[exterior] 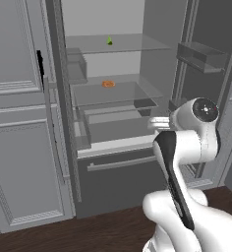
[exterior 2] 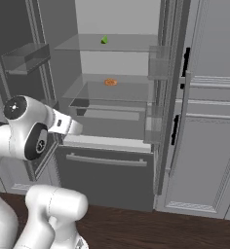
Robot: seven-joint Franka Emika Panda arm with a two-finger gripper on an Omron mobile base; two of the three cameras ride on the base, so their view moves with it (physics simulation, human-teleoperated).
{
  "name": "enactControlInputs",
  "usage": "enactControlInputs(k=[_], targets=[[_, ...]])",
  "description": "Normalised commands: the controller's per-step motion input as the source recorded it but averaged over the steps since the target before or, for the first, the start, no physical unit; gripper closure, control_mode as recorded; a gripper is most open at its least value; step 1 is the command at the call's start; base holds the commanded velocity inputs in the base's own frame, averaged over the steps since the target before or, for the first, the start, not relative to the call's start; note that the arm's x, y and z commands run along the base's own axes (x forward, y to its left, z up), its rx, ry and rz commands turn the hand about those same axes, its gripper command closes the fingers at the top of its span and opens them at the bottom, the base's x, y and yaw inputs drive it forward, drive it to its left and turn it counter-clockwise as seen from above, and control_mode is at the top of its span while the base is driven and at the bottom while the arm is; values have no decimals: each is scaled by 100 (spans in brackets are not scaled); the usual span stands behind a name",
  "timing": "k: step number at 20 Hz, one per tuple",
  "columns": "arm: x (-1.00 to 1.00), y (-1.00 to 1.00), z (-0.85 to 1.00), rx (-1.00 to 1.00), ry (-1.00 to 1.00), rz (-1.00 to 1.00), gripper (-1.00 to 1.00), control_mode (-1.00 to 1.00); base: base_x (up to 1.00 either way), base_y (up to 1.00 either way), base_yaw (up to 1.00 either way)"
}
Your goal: Grab a lemon wedge from the fridge and one ice cube from the ice bowl, and put them in the glass of lemonade.
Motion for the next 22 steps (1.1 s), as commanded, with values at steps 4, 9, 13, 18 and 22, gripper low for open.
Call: enactControlInputs(k=[4,9,13,18,22], targets=[[-24,-47,0,-2,0,-2,-100,-100,0,0,0],[-4,-11,0,0,0,0,-100,100,-1,-1,0],[0,0,0,0,0,0,-100,100,6,0,0],[0,0,0,0,0,0,-100,100,90,2,3],[0,0,0,0,0,0,-100,100,100,2,11]])
